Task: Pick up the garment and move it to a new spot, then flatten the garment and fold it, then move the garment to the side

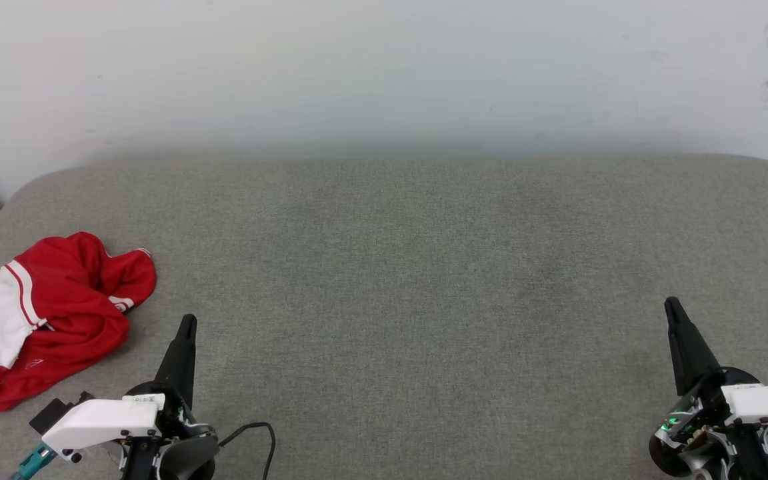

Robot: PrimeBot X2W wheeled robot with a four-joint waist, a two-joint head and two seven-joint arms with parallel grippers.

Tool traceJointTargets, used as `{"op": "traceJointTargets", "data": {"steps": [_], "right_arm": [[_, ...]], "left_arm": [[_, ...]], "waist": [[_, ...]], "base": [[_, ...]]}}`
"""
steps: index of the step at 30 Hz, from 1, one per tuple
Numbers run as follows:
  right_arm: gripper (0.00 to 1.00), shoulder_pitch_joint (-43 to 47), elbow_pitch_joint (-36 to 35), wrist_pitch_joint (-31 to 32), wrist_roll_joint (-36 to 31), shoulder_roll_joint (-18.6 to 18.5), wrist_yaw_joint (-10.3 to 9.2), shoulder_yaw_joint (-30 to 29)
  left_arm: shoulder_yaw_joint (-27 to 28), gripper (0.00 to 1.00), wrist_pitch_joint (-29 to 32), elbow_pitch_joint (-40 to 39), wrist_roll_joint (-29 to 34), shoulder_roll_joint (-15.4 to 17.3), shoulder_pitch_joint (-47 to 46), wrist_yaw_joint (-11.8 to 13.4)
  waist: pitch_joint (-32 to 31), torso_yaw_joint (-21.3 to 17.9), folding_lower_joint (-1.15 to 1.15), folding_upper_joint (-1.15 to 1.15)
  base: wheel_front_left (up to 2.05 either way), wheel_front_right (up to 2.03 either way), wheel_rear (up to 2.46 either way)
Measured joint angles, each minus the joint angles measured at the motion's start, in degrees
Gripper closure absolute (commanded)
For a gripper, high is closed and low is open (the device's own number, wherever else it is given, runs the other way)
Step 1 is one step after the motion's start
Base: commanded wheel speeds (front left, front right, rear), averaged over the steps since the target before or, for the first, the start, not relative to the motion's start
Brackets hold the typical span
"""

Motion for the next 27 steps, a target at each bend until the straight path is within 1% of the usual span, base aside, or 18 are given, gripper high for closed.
{"op": "traceJointTargets", "data": {"steps": [27], "right_arm": [[1.00,0.00,0.00,0.00,0.00,0.00,0.00,0.00]], "left_arm": [[0.00,1.00,0.00,0.00,0.00,0.00,-0.01,0.00]], "waist": [[0.00,0.00,0.00,0.00]], "base": [[0.00,0.00,0.00]]}}
